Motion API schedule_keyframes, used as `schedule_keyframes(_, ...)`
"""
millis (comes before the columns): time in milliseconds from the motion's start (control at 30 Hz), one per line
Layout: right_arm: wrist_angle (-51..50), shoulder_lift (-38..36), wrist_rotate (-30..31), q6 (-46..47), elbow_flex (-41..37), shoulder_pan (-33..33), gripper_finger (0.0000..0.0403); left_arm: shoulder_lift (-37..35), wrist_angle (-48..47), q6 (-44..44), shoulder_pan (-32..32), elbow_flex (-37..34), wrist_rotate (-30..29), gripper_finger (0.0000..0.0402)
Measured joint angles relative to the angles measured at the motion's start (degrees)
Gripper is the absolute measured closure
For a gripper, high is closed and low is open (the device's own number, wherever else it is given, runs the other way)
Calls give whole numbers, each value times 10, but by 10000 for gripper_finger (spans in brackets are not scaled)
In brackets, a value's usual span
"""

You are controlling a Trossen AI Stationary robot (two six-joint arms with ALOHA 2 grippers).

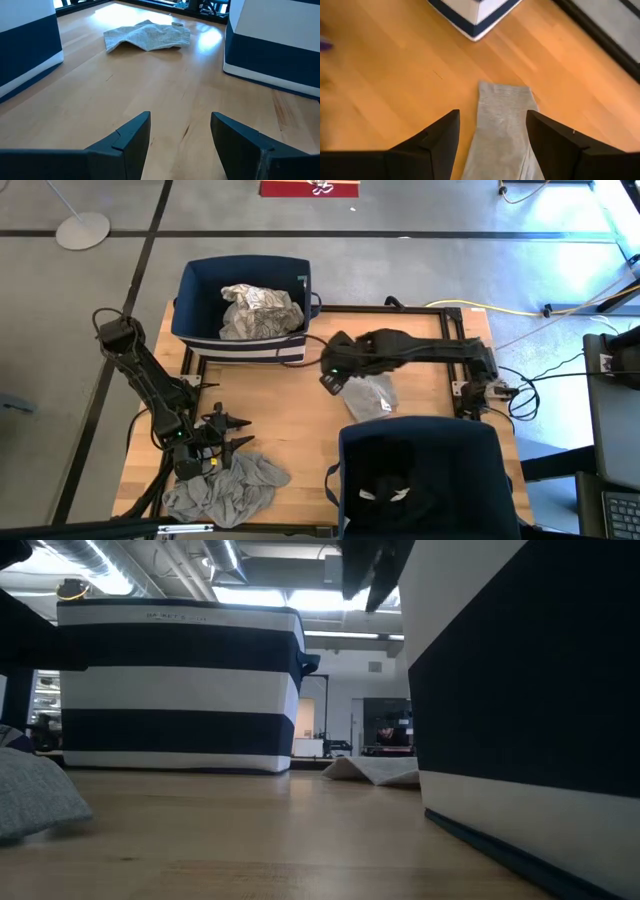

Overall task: Sort clothes
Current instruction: Put the gray boxer into the bottom blue laundry organizer

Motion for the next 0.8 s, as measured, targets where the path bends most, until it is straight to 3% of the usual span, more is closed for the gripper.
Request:
schedule_keyframes(300,25,63,-54,-54,-50,-28,173,0,0,0,0,0,0,204)
schedule_keyframes(800,139,94,-52,-83,-184,-34,173,0,0,-4,0,0,0,204)
